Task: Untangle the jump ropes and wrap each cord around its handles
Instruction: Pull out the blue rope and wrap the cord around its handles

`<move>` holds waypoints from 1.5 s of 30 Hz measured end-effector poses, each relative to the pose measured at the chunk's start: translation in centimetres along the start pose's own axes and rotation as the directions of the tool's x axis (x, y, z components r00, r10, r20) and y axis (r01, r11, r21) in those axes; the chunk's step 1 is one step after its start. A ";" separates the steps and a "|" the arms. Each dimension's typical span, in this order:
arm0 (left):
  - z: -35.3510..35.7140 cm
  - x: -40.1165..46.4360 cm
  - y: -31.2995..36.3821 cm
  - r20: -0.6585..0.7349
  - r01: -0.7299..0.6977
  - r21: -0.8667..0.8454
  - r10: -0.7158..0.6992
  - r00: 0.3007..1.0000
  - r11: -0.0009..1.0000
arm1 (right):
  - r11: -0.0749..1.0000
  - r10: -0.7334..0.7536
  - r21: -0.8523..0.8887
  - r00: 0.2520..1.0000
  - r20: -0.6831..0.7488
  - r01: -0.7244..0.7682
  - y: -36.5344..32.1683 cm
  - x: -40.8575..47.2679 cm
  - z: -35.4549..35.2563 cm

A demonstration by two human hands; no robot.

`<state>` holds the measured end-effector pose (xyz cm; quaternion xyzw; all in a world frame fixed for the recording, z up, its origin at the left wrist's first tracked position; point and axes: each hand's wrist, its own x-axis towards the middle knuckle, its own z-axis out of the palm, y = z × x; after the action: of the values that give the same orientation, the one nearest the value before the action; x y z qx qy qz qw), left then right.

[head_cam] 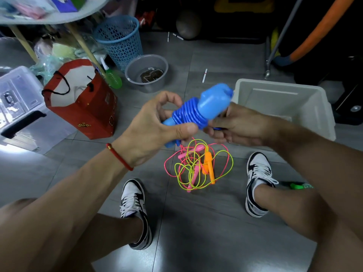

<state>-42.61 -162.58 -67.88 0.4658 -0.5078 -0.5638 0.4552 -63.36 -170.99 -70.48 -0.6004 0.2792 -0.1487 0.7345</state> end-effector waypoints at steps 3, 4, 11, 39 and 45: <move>-0.2 0.6 -0.7 -0.142 0.053 -0.090 -0.065 0.988 0.995 | 0.997 0.068 0.044 0.997 -0.028 -0.066 1.1 1.0 1.8; -0.2 0.6 -1.0 -0.164 0.063 -0.059 -0.072 0.984 0.996 | 0.996 0.090 0.029 0.994 -0.058 -0.088 1.2 1.3 2.5; -1.0 0.7 -2.8 -0.242 0.148 0.117 -0.117 0.963 0.982 | 0.972 0.119 -0.164 0.957 -0.266 -0.166 1.0 1.7 5.5; 0.8 0.1 -2.9 -0.303 0.171 -0.331 -0.276 0.912 0.928 | 0.362 -0.379 -0.915 0.870 -0.317 -0.176 -0.6 0.7 7.3; 1.4 0.3 -3.1 -0.329 0.145 -0.470 -0.325 0.887 0.871 | 0.269 -0.403 -0.951 0.880 -0.253 -0.150 0.6 1.1 7.6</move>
<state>-44.18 -162.48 -70.93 0.5169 -0.2049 -0.6079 0.5669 -58.10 -165.41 -70.39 -0.8863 0.4218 -0.1457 0.1236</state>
